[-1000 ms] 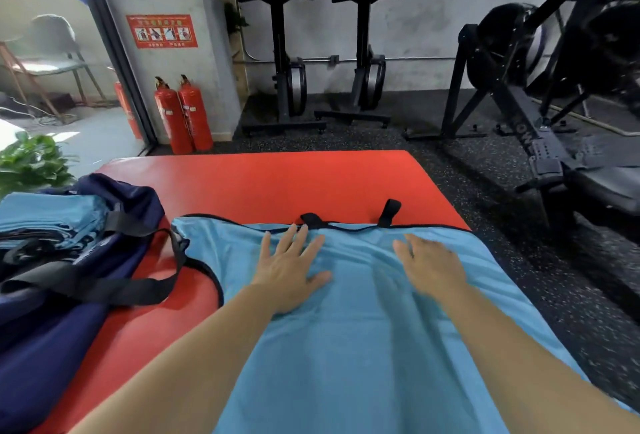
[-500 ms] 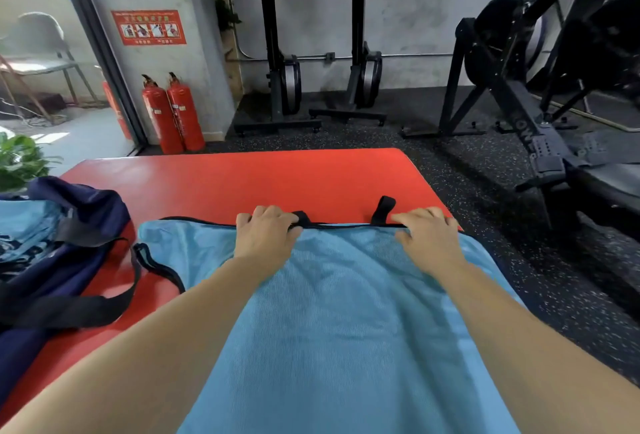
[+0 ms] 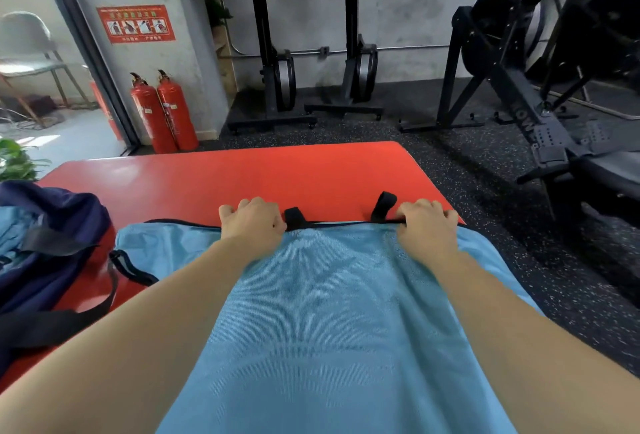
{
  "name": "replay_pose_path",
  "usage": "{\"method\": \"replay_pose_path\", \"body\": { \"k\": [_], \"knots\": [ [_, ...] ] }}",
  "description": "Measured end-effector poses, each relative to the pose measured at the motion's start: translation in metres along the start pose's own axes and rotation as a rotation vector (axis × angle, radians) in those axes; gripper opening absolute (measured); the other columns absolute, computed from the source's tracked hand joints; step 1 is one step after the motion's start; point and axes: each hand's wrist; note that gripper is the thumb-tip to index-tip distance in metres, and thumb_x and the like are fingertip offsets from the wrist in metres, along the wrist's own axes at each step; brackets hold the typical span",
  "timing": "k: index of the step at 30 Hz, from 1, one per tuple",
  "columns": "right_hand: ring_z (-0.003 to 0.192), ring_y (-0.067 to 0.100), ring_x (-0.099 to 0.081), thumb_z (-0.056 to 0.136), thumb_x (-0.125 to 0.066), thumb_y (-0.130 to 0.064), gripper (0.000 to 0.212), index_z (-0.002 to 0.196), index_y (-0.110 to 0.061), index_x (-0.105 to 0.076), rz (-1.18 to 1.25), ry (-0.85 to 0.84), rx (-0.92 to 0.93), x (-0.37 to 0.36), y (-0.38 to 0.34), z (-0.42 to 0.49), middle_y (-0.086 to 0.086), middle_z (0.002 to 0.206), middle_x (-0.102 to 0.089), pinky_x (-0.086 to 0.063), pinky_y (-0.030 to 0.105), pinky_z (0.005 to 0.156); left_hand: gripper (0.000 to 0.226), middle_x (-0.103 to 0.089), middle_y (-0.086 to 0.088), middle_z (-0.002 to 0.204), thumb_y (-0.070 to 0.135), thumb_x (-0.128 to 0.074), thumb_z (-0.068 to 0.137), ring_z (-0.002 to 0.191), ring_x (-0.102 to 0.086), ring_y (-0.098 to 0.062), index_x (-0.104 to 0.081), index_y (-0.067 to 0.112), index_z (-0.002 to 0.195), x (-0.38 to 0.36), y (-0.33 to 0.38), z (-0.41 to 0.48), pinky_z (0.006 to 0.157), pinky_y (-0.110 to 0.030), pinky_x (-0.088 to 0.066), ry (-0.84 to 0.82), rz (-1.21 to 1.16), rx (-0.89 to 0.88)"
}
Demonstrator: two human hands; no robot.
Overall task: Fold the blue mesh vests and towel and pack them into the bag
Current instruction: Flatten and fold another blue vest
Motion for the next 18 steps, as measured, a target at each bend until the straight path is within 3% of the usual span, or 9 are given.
{"method": "replay_pose_path", "body": {
  "k": [4, 8, 10, 14, 16, 18],
  "knots": [
    [0.120, 0.025, -0.039, 0.087, -0.049, -0.020, 0.032, 0.118, -0.025, -0.056, -0.236, -0.107, -0.034, 0.016, 0.027, 0.008, 0.003, 0.117, -0.056, -0.022, 0.050, 0.107, 0.027, -0.061, 0.012, 0.097, 0.051, -0.058, 0.082, 0.098, -0.056, -0.015, -0.048, 0.034, 0.101, 0.019, -0.022, 0.005, 0.103, -0.046, -0.025, -0.228, 0.080, 0.054],
    [0.122, 0.025, -0.034, 0.082, -0.052, -0.019, 0.024, 0.105, -0.025, -0.056, -0.266, -0.287, -0.070, 0.029, 0.032, 0.011, 0.001, 0.093, -0.050, -0.018, 0.053, 0.110, 0.021, -0.050, 0.008, 0.077, 0.044, -0.056, 0.085, 0.080, -0.049, -0.016, -0.051, 0.024, 0.081, 0.031, -0.027, 0.008, 0.082, -0.040, -0.022, -0.337, 0.190, 0.001],
    [0.117, 0.024, -0.037, 0.080, -0.054, -0.020, 0.018, 0.097, -0.025, -0.058, -0.280, -0.301, -0.040, 0.035, 0.030, 0.011, -0.001, 0.092, -0.052, -0.018, 0.053, 0.109, 0.019, -0.046, 0.006, 0.074, 0.038, -0.058, 0.084, 0.076, -0.047, -0.018, -0.047, 0.023, 0.077, 0.034, -0.024, 0.006, 0.080, -0.038, -0.023, -0.282, 0.148, -0.048],
    [0.092, 0.018, -0.047, 0.078, -0.056, -0.017, 0.011, 0.084, -0.024, -0.050, -0.123, -0.221, 0.003, 0.055, 0.035, 0.002, -0.006, 0.088, -0.055, -0.024, 0.042, 0.101, 0.018, -0.057, 0.012, 0.079, 0.036, -0.068, 0.082, 0.086, -0.055, -0.019, -0.052, 0.029, 0.079, 0.053, -0.026, -0.005, 0.082, -0.033, -0.031, -0.058, -0.096, -0.081],
    [0.086, 0.016, -0.050, 0.080, -0.057, -0.017, 0.016, 0.088, -0.027, -0.047, -0.029, -0.177, 0.025, 0.071, 0.041, -0.008, -0.009, 0.085, -0.054, -0.023, 0.037, 0.094, 0.015, -0.060, 0.015, 0.083, 0.039, -0.068, 0.085, 0.085, -0.055, -0.015, -0.056, 0.031, 0.083, 0.069, -0.031, -0.019, 0.087, -0.034, -0.026, 0.062, -0.117, -0.114],
    [0.094, 0.015, -0.053, 0.083, -0.058, -0.018, 0.020, 0.097, -0.030, -0.049, -0.024, -0.150, 0.049, 0.086, 0.048, -0.026, -0.012, 0.090, -0.055, -0.022, 0.036, 0.092, 0.010, -0.063, 0.017, 0.080, 0.040, -0.065, 0.088, 0.080, -0.056, -0.012, -0.060, 0.033, 0.084, 0.085, -0.036, -0.042, 0.091, -0.034, -0.022, 0.171, -0.119, -0.192]
  ]
}}
Point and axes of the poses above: each hand's wrist, its own z-axis towards the middle knuckle, its own x-axis out of the back of the hand, y = z × x
